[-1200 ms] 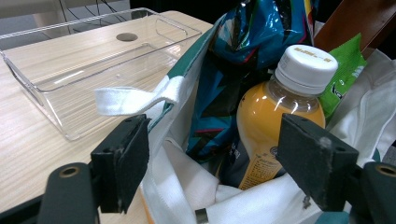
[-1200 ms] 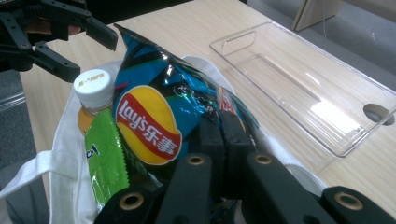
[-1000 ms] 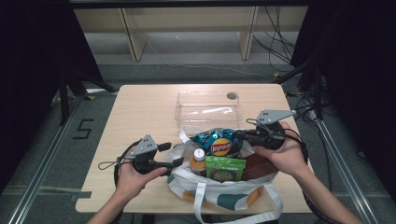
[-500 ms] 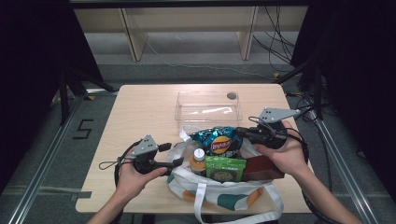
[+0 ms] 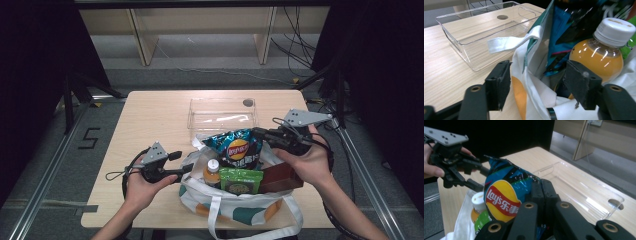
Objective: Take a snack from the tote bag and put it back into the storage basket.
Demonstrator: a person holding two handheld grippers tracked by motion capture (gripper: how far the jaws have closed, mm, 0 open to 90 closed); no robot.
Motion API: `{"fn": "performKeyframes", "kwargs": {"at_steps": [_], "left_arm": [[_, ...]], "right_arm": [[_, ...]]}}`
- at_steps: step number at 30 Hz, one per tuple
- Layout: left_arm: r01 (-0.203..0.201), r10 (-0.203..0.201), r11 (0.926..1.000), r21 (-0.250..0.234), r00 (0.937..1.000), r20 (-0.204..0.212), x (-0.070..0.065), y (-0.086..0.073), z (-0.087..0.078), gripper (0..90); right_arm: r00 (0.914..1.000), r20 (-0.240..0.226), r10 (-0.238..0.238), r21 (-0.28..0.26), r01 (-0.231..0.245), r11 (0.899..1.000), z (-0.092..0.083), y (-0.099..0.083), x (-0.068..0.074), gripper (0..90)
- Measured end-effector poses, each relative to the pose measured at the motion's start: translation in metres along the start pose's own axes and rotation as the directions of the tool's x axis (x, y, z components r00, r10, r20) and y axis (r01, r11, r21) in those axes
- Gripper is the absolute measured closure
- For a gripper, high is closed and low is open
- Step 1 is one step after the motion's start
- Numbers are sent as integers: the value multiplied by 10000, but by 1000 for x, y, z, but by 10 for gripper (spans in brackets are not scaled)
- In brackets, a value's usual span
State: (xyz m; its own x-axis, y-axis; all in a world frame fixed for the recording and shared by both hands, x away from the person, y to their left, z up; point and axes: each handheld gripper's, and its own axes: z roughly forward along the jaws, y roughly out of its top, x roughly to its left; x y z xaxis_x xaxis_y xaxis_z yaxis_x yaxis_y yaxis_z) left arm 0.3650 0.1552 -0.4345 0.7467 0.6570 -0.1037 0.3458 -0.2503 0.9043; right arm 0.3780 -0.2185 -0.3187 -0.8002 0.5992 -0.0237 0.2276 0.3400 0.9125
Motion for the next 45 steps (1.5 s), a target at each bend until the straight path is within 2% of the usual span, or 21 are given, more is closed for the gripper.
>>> {"fn": "performKeyframes", "kwargs": {"at_steps": [1,4,5,6,7,9,10,11,14,15,18,19,27,28,30,31,32,37,38,40,45], "left_arm": [[55,-55,10000,-24,10000,61,1,0,1,393],[16,-16,10000,-10,10000,-30,0,0,2,402],[-6,6,10000,-10,10000,-45,0,0,1,402],[-55,55,10000,3,10000,-43,0,0,1,403],[29,-29,10000,-39,10000,-19,0,-1,0,403],[48,-48,10000,-51,9999,-89,0,-1,0,402],[51,-52,10000,-72,10000,-63,0,-1,0,399],[45,-45,10000,-88,10000,5,0,-1,0,398],[13,-13,9999,-129,10000,35,-1,-1,2,394],[11,-10,10000,-94,10000,15,-2,-1,1,393],[-51,51,9999,-102,10000,20,-3,0,1,392],[-62,62,9999,-101,10000,-14,-4,0,1,391],[-83,82,9996,-287,10000,-38,-3,0,-1,390],[-11,8,9994,-334,10000,-90,-3,0,-1,390],[-11,4,9992,-404,9999,-158,-3,1,-2,387],[64,-73,9988,-476,9998,-175,-3,1,-2,384],[48,-55,9984,-558,9999,-125,-3,1,-3,381],[140,-153,9973,-720,9997,-174,-2,1,-4,371],[225,-241,9967,-774,9995,-193,-3,1,-5,369],[173,-185,9960,-879,9997,-129,-3,2,-6,364],[166,-185,9949,-999,9997,-184,-4,3,-8,348]], "right_arm": [[9997,184,-135,-95,136,9999,0,1,-1,900],[10000,-25,-20,37,20,10000,-1,3,0,900],[9996,153,-217,-5,217,9998,-1,3,-2,900],[9999,146,85,-57,-84,9999,-1,2,0,900],[9997,225,-53,-219,58,9997,-1,2,-3,900],[9994,217,267,-493,-256,9985,-2,0,-1,900],[9995,298,96,-730,-74,9973,-3,1,-3,900],[9989,293,358,-838,-333,9959,-5,1,-1,900],[9993,294,220,-1312,-179,9912,-10,6,-3,900],[9989,206,418,-1390,-385,9895,-11,8,-2,900],[9990,234,380,-1525,-340,9877,-14,14,-3,900],[9992,366,161,-1545,-103,9879,-15,15,-5,900],[9976,429,546,-2022,-448,9783,-20,23,-6,900],[9982,476,358,-2168,-246,9759,-20,24,-8,900],[9980,462,421,-2251,-306,9739,-21,26,-7,900],[9976,671,165,-2321,-5,9727,-21,28,-9,900],[9978,476,461,-2396,-334,9703,-21,28,-7,900],[9971,697,302,-2648,-107,9643,-25,32,-10,900],[9967,651,483,-2720,-288,9619,-25,33,-9,900],[9968,704,370,-2748,-163,9614,-26,34,-10,900],[9962,640,583,-2948,-369,9549,-30,40,-8,900]]}}
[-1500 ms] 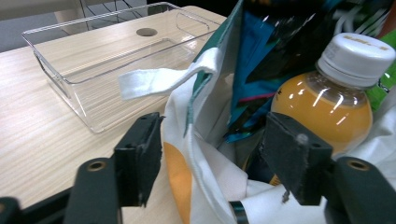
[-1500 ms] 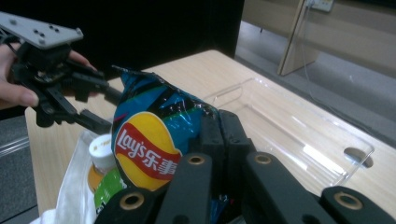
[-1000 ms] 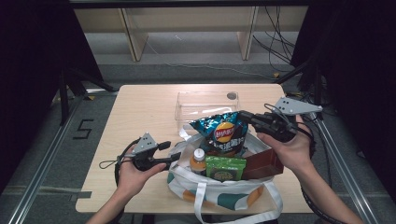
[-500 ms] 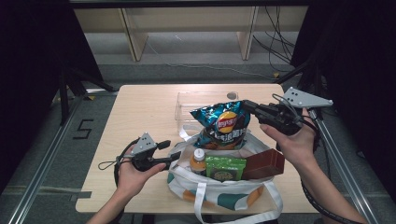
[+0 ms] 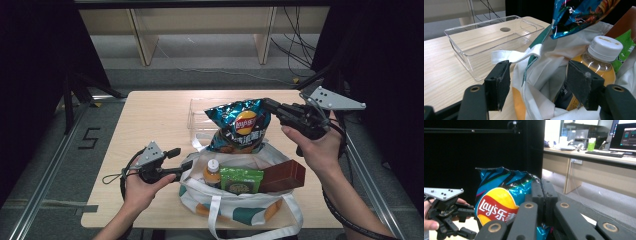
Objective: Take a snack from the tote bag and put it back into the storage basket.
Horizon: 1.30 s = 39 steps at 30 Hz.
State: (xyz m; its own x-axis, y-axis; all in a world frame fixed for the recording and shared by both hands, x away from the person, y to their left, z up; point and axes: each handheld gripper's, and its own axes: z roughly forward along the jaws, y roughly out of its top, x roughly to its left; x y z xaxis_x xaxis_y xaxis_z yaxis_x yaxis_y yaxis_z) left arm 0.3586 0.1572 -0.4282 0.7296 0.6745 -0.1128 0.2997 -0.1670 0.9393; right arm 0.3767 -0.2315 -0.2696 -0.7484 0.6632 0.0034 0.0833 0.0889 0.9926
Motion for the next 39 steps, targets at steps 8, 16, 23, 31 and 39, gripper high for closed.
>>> {"fn": "performKeyframes", "kwargs": {"at_steps": [8,16,23,31,39], "left_arm": [[-18,18,10000,-50,10000,-68,0,0,-1,341],[-44,44,10000,-21,10000,-48,0,0,0,336],[-14,13,10000,-82,9999,-102,-1,0,-1,333],[20,-24,9997,-228,9999,-142,0,1,-3,332],[74,-78,9996,-265,9998,-171,0,0,-4,331]], "right_arm": [[9997,126,-210,-202,213,9996,-1,7,-5,900],[9998,166,-131,-357,137,9993,-2,14,-7,900],[9996,243,-118,-515,131,9986,0,24,-7,900],[9993,349,-155,-574,175,9982,3,28,-10,900],[9987,506,-34,-693,69,9976,6,31,-14,900]]}}
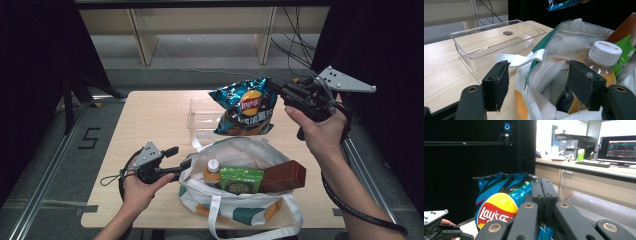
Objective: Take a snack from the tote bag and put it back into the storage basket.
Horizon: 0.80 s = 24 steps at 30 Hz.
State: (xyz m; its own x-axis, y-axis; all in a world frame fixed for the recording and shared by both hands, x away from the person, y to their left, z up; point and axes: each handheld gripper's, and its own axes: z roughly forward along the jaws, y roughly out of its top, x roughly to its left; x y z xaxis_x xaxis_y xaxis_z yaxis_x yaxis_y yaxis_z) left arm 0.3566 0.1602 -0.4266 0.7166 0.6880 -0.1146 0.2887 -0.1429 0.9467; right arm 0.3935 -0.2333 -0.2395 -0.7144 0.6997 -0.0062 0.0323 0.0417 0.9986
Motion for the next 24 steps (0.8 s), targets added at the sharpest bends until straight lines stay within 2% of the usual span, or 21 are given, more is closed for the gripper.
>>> {"fn": "performKeyframes", "kwargs": {"at_steps": [1,2,9,12,14,18,19,21,22,24], "left_arm": [[-12,12,10000,23,10000,-1,0,0,0,329],[-25,26,10000,31,10000,-10,0,0,0,328],[-34,34,10000,40,10000,-58,0,-1,-1,328],[-57,57,10000,24,10000,-65,0,-1,-1,327],[7,-7,10000,-61,10000,-26,0,-1,-1,327],[-24,23,10000,-27,9999,-111,0,-1,-3,327],[-34,34,10000,-33,9999,-121,0,-1,-3,328],[-38,37,10000,-58,9999,-140,0,-1,-4,328],[25,-26,10000,-35,9999,-166,-1,-1,-4,328],[-38,38,10000,-34,9999,-165,-1,-2,-4,328]], "right_arm": [[9999,152,-68,-9,69,10000,1,0,-1,900],[9999,139,49,-15,-49,10000,1,1,-1,900],[9999,170,33,-53,-33,10000,5,4,-4,900],[9993,263,253,-12,-252,9997,7,6,-4,900],[9996,268,133,-69,-131,9999,9,7,-6,900],[9988,448,174,-134,-168,9998,14,9,-9,900],[9984,465,320,-57,-318,9995,15,9,-9,900],[9983,535,216,-98,-211,9997,18,9,-12,900],[9979,513,396,-32,-395,9992,19,9,-12,900],[9977,589,340,-58,-337,9994,22,9,-14,900]]}}
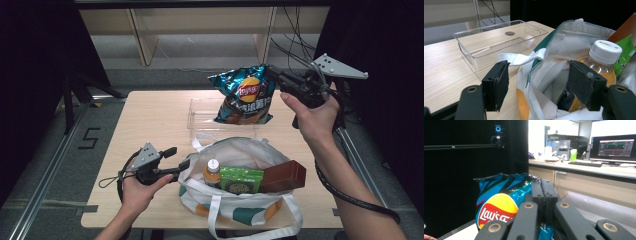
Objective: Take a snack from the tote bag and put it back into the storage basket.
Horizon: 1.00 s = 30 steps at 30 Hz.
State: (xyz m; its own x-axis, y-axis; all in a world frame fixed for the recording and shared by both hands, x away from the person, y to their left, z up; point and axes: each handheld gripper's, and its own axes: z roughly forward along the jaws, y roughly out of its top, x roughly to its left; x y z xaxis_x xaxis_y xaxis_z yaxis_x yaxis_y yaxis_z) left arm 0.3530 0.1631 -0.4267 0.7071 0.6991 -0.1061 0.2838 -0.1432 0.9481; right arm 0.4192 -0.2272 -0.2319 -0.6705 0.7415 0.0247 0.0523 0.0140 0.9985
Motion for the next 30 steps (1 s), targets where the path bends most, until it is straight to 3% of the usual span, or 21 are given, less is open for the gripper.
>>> {"fn": "performKeyframes", "kwargs": {"at_steps": [17,18,20,23,30], "left_arm": [[7,-7,10000,-44,10000,-96,-1,0,-4,326],[9,-9,10000,-38,10000,-98,0,0,-4,326],[7,-8,10000,-42,9999,-101,0,-1,-4,326],[4,-5,10000,-39,9999,-104,-1,-1,-4,325],[-4,4,10000,-52,10000,-90,0,-1,-4,325]], "right_arm": [[9985,489,241,261,-254,9993,23,-10,-18,900],[9976,523,447,285,-463,9985,24,-11,-18,900],[9981,530,319,267,-333,9991,27,-11,-20,900],[9968,600,529,356,-551,9978,30,-12,-20,900],[9973,593,441,365,-463,9983,37,-11,-21,900]]}}
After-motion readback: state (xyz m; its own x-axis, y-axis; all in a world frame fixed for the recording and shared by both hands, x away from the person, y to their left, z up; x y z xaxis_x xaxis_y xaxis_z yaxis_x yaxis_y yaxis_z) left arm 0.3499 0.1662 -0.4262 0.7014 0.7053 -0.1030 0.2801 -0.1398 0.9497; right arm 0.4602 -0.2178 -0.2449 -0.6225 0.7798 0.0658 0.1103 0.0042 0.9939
